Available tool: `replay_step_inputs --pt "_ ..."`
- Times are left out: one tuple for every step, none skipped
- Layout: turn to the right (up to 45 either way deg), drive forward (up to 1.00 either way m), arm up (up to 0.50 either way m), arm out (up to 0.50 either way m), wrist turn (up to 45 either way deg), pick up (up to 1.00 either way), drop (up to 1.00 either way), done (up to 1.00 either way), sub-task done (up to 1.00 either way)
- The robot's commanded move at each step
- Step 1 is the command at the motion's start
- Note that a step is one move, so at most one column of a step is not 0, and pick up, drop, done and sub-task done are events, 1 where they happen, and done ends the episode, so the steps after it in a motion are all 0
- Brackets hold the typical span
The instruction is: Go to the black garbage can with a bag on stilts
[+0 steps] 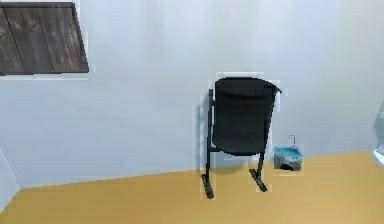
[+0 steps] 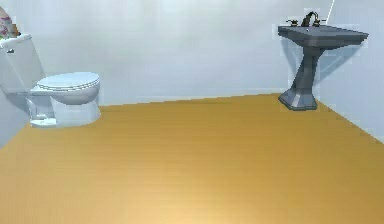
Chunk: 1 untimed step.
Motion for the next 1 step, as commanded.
replay_step_inputs --pt "0.0 0.5 0.0 0.0 0.0 0.0 0.0 0.0 0.0"
